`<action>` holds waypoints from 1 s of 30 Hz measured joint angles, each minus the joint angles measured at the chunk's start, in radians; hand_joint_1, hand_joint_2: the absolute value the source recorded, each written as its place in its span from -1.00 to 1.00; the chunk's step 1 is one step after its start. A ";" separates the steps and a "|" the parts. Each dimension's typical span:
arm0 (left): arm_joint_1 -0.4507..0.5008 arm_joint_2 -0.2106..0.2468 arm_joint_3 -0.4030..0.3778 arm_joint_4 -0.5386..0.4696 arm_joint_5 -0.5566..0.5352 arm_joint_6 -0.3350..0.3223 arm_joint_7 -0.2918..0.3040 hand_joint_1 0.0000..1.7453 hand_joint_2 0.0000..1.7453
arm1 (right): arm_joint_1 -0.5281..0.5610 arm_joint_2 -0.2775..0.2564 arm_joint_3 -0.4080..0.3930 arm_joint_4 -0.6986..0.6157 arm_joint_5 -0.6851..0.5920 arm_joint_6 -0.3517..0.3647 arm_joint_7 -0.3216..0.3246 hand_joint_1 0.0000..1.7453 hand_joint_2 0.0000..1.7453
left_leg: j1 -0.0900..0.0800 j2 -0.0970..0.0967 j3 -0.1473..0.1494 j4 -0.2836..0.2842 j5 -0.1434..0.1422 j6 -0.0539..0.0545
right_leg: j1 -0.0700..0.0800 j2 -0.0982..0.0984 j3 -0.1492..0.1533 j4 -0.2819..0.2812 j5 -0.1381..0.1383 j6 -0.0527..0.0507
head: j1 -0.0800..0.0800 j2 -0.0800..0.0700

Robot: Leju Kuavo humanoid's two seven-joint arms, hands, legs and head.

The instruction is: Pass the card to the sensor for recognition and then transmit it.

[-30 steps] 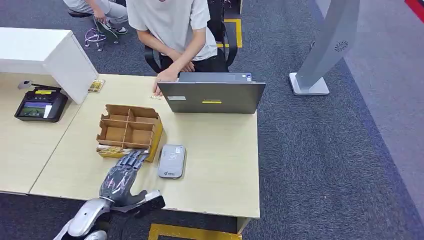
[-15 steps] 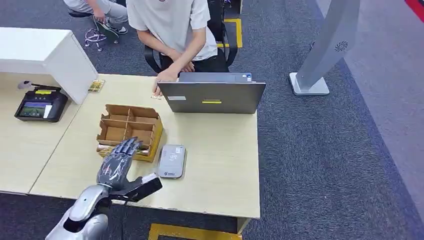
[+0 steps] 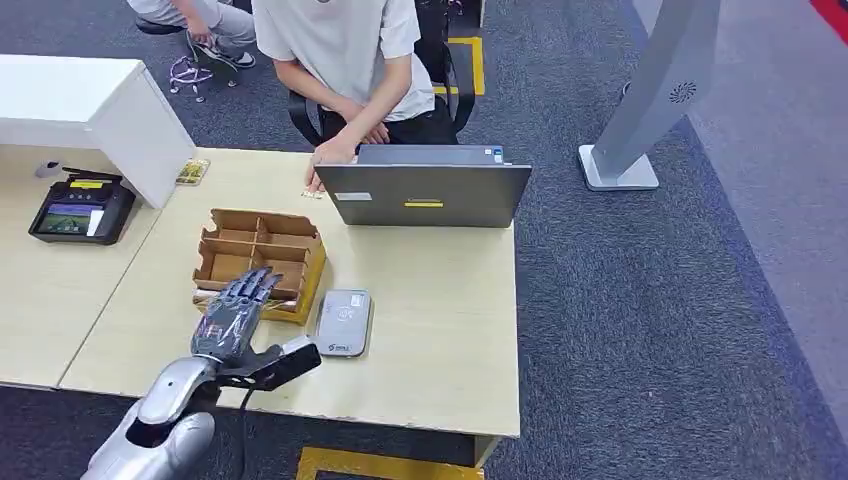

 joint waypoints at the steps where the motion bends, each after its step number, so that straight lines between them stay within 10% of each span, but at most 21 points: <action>1: -0.001 0.006 0.000 0.000 0.000 -0.006 0.000 -1.00 1.00 | 0.000 0.000 0.000 0.000 0.000 0.000 0.001 -1.00 -1.00 | 0.000 0.000 0.000 0.000 0.000 0.000 | 0.000 0.000 0.000 0.000 0.000 0.000 | 0.000 0.000; 30: 0.061 0.179 0.000 -0.131 -0.051 0.012 -0.049 -1.00 1.00 | 0.000 0.000 0.000 0.000 -0.002 0.002 -0.013 -1.00 -1.00 | 0.000 0.000 0.000 0.000 0.000 0.000 | 0.000 0.000 0.000 0.000 -0.001 0.000 | 0.000 0.000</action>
